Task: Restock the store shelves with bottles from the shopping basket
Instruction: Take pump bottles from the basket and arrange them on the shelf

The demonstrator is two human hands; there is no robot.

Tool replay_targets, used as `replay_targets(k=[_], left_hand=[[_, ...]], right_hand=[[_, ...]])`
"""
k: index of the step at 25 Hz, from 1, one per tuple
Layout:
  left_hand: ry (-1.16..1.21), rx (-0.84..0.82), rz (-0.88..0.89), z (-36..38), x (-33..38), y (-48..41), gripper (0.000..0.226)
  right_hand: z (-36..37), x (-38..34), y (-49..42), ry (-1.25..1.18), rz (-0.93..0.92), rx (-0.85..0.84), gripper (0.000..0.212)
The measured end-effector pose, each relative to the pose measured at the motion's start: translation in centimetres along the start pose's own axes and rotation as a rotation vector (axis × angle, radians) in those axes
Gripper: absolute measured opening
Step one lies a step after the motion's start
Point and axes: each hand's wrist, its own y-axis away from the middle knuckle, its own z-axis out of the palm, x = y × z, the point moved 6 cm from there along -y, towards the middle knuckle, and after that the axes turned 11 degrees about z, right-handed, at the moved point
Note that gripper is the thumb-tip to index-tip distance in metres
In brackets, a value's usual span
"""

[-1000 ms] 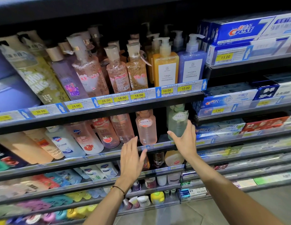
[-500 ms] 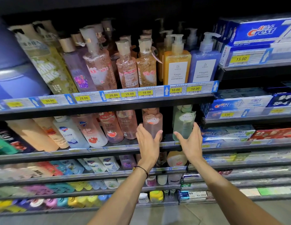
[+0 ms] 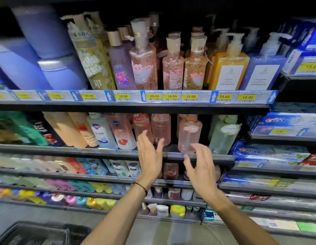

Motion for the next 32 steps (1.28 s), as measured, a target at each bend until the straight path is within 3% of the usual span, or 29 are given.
replay_targets(k=[3,6,9,14,23,27,30,32], left_hand=[[-0.038,0.023,0.034,-2.5,-2.0,-0.8,0.053],[-0.287,-0.076,0.243,-3.6,-4.1,-0.7,0.040],[-0.596,-0.265,0.415,-3.4,-7.5,0.3,0.040],[-0.754,-0.407,0.597,-3.7,-10.8,1.5,0.046],[-0.722,-0.447,0.583,-3.4,-11.5,1.5,0.047],[-0.712,-0.448,0.566,-3.3,-11.8,1.6,0.048],[-0.707,-0.435,0.553,-3.1,-11.9,1.6,0.048],[-0.705,-0.433,0.545,-3.1,-11.9,1.7,0.048]], right_hand=[[3.0,-4.9,-1.1,-0.043,-0.092,-0.142,0.045],[5.2,-8.3,-3.4,0.006,-0.041,-0.225,0.056],[6.0,-10.5,-5.8,0.131,0.046,-0.216,0.042],[6.5,-11.7,-8.3,0.227,0.232,-0.254,0.027],[7.2,-10.7,-10.9,0.282,0.517,-0.488,0.032],[7.0,-10.1,-10.7,0.225,0.488,-0.440,0.023],[6.8,-9.8,-10.4,0.168,0.429,-0.396,0.040],[6.4,-10.0,-10.0,0.134,0.398,-0.377,0.039]])
